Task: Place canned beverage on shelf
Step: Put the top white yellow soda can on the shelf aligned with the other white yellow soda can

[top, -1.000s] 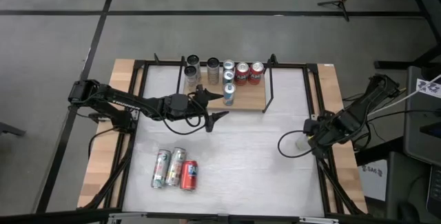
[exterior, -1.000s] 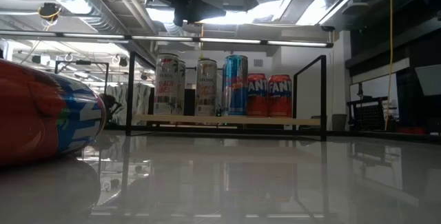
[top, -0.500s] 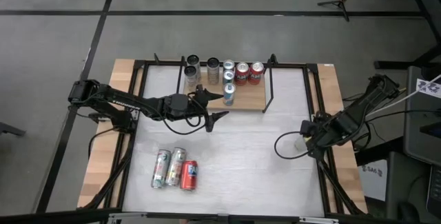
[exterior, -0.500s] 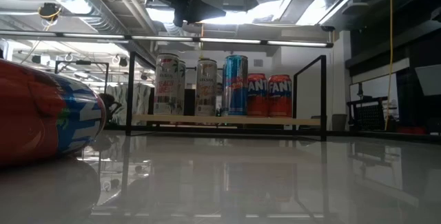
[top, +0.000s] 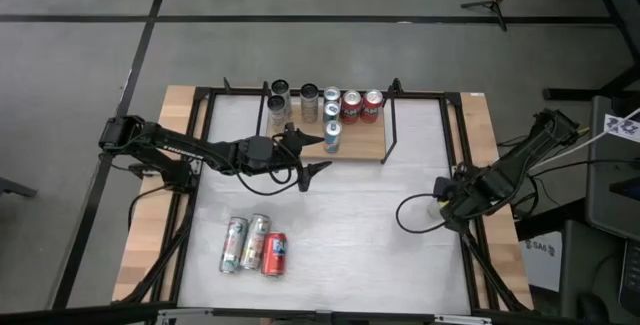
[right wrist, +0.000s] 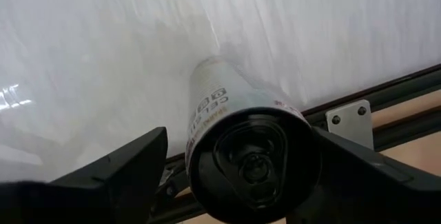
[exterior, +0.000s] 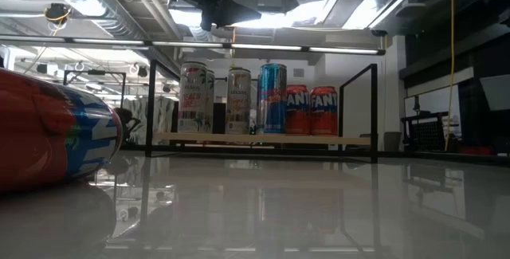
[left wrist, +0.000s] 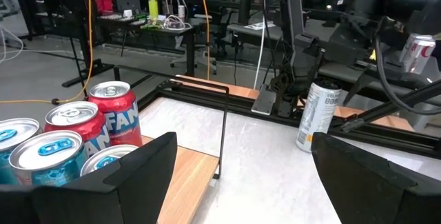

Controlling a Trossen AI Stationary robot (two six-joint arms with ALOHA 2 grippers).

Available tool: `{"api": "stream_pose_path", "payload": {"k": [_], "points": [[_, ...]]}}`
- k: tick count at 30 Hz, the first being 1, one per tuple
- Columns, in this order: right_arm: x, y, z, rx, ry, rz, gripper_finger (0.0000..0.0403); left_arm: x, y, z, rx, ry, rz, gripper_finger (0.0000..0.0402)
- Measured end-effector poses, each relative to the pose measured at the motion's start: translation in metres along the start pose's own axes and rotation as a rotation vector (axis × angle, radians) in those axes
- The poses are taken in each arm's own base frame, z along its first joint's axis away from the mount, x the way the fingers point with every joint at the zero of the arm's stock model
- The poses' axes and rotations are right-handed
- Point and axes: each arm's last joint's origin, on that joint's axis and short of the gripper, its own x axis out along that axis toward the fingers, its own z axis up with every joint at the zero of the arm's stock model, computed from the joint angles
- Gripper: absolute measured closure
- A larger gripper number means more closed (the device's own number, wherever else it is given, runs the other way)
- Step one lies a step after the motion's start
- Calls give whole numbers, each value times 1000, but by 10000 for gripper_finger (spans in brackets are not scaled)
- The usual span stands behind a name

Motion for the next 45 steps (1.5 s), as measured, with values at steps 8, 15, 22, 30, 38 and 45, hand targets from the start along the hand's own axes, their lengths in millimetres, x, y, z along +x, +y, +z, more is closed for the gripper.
{"api": "stream_pose_path", "payload": {"k": [8,15,22,30,38,45], "points": [[3,4,2,-2,14,-19,103,0,0,0,0,0,0,72],[2,4,2,20,11,-14,159,0,0,0,1,0,0,72],[2,10,8,272,-46,55,129,0,0,0,1,0,0,72],[2,11,31,551,-138,161,150,0,0,0,1,-1,1,72],[9,6,60,687,-224,141,140,0,0,0,9,-1,1,72],[13,0,86,809,-340,174,146,0,0,0,8,-4,1,72]]}}
